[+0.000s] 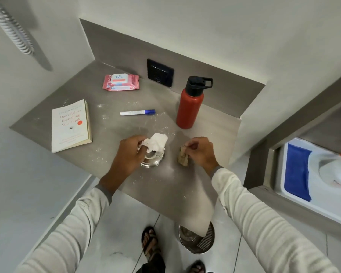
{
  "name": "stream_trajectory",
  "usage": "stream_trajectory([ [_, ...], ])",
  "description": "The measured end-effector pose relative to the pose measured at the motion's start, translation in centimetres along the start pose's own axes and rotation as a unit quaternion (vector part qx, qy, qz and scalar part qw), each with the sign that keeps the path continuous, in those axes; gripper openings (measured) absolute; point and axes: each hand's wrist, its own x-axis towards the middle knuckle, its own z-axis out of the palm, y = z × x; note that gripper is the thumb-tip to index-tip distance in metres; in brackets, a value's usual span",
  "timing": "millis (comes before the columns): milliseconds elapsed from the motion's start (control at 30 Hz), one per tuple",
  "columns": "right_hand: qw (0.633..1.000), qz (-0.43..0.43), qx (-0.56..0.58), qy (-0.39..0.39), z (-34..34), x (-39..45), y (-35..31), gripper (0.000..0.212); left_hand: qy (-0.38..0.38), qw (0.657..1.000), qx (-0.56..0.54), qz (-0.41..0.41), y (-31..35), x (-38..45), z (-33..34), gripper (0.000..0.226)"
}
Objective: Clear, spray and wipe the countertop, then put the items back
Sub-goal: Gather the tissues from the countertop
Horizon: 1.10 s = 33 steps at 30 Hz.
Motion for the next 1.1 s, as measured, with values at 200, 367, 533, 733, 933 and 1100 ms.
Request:
stream_trajectory([
  [200, 0.992, -0.013, 0.120, 0.025, -5.6, -2.2, 3.5, 0.038, -0.025, 0.999, -0.033, -0.015, 7.9, -5.6, 4.6, 0.024],
  [367, 0.973, -0.065, 0.216, 0.047, -11.3, -8.1, 8.5, 0.018, -0.004, 0.997, -0.079, -0.005, 15.0, -13.7, 10.3, 0.013],
  [533, 0.963, -0.051, 0.254, 0.080, -13.1, -15.0, 17.3, 0.011, -0.154, 0.982, -0.107, -0.027, 15.0, -23.0, 17.0, 0.022],
  [733, 0.988, 0.073, 0.133, 0.034, -4.6, -17.9, 30.8, 0.018, -0.241, 0.956, -0.013, -0.164, 4.2, -27.5, 27.7, 0.028],
  [933, 0.986, 0.167, -0.008, -0.020, 3.9, -16.1, 39.5, 0.009, -0.156, 0.937, 0.027, -0.311, -5.7, -26.3, 38.3, 0.010],
  [1100, 0.970, 0.167, -0.130, -0.117, 7.4, -15.0, 42.9, 0.020, -0.213, 0.928, 0.074, -0.296, -9.0, -26.3, 43.1, 0.026],
])
